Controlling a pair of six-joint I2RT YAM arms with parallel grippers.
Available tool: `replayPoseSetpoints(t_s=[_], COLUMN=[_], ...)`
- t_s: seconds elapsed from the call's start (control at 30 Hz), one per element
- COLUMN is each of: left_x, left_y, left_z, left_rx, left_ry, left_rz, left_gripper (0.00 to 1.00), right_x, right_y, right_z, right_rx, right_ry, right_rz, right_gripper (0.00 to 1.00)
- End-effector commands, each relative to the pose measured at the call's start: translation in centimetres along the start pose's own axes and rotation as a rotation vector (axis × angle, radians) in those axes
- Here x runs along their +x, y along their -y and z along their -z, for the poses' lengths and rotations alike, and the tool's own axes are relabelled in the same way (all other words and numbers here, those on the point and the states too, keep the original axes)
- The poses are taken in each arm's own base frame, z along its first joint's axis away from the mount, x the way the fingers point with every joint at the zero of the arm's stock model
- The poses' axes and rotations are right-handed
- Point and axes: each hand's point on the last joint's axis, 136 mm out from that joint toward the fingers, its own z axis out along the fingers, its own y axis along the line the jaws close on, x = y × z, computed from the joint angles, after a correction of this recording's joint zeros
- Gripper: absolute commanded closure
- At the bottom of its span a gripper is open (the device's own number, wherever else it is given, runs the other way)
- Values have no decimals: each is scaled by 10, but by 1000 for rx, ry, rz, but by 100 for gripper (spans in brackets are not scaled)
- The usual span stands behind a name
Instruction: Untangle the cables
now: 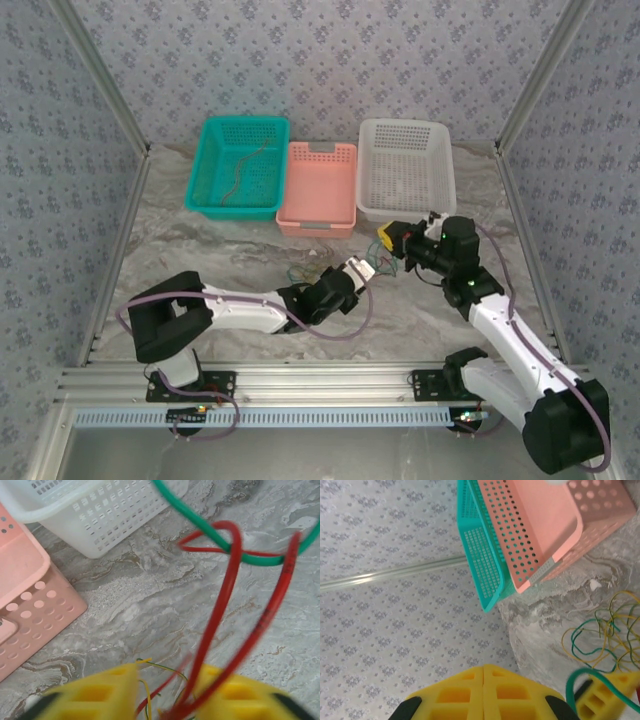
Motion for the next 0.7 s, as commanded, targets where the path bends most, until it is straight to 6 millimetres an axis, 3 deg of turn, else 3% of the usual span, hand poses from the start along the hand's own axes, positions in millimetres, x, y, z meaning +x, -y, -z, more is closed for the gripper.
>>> replayPoseSetpoints(t_s=[0.0,0.07,0.27,0.37,0.67], left_x=[0,9,53,66,62], left_y=[-17,-30,-99,-123,-173], left_z=[6,19,64,88,146], left_rx=[-77,-122,-263,-270,-278], left_ry=[12,15,-4,38,175], left_rz=[70,118,358,477,682], left_gripper=[100,100,100,100,100], right_x=[-16,-33,-81,-98,-93], right_y=[5,4,11,11,3], right_z=[14,28,76,91,84], right_rx=[18,32,136,155,212], right_ry=[30,78,237,297,287], right_rz=[18,45,99,111,244], right_gripper=[100,100,100,100,100])
